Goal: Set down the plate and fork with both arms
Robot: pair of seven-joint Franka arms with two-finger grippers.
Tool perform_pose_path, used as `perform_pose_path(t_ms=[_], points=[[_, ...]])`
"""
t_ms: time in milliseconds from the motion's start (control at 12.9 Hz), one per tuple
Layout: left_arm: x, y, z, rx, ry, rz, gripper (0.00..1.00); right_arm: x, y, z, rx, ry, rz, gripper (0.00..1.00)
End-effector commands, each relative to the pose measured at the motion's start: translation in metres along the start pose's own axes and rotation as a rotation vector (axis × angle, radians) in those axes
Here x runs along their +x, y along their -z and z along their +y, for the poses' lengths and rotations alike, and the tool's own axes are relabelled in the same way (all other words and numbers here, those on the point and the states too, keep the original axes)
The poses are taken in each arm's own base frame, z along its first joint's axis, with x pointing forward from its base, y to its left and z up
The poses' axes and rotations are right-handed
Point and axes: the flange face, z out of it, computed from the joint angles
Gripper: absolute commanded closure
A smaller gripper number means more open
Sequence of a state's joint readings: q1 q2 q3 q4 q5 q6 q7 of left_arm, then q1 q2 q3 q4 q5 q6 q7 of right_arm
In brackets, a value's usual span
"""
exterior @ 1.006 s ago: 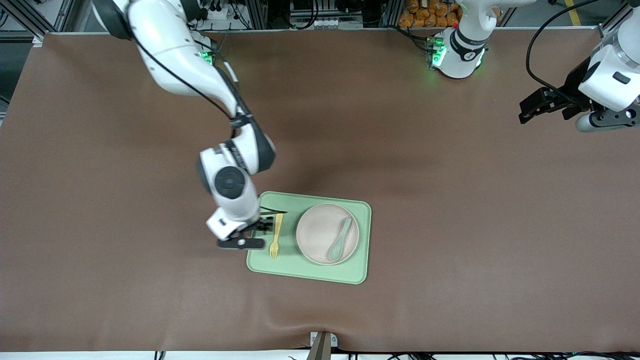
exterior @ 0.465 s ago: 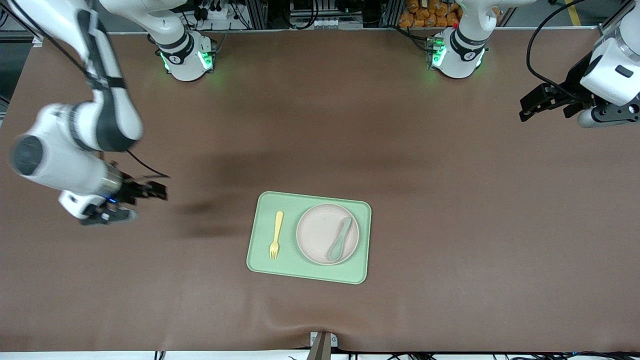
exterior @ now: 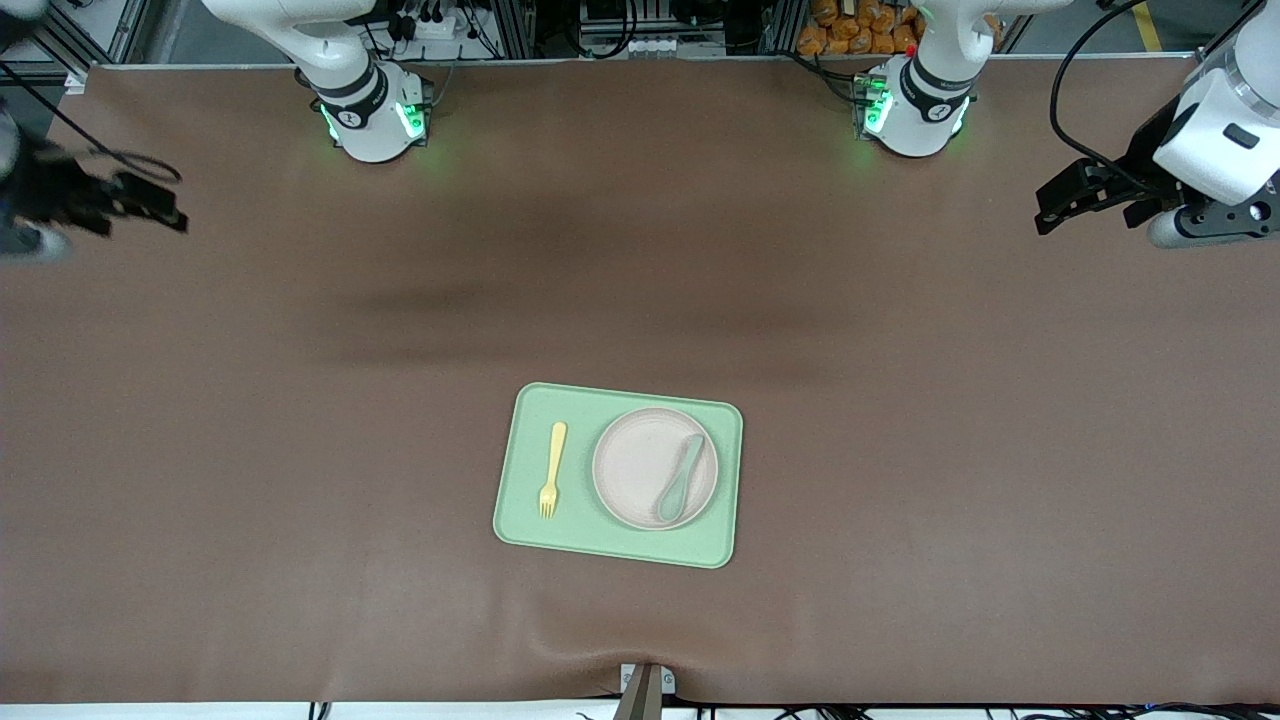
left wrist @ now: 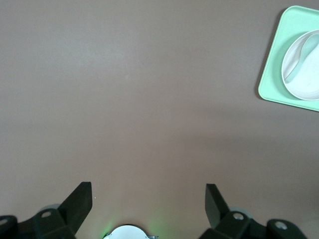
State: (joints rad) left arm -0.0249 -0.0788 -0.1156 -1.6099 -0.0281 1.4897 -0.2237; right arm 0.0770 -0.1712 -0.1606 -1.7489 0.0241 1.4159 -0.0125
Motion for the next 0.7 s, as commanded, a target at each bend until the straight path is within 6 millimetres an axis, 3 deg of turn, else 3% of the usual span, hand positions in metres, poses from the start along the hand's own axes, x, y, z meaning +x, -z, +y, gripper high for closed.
perform_pose_path(t_ms=[0,619], points=[[-0.005,0.013,-0.001,0.010,-0.008,0.015,0.00,0.006,0.020,-0.002,-0.054,-0.076,0.003,0.00],[-0.002,0.029,-0.001,0.020,-0.005,0.053,0.00,0.010,0.022,0.000,-0.060,-0.053,0.018,0.00]])
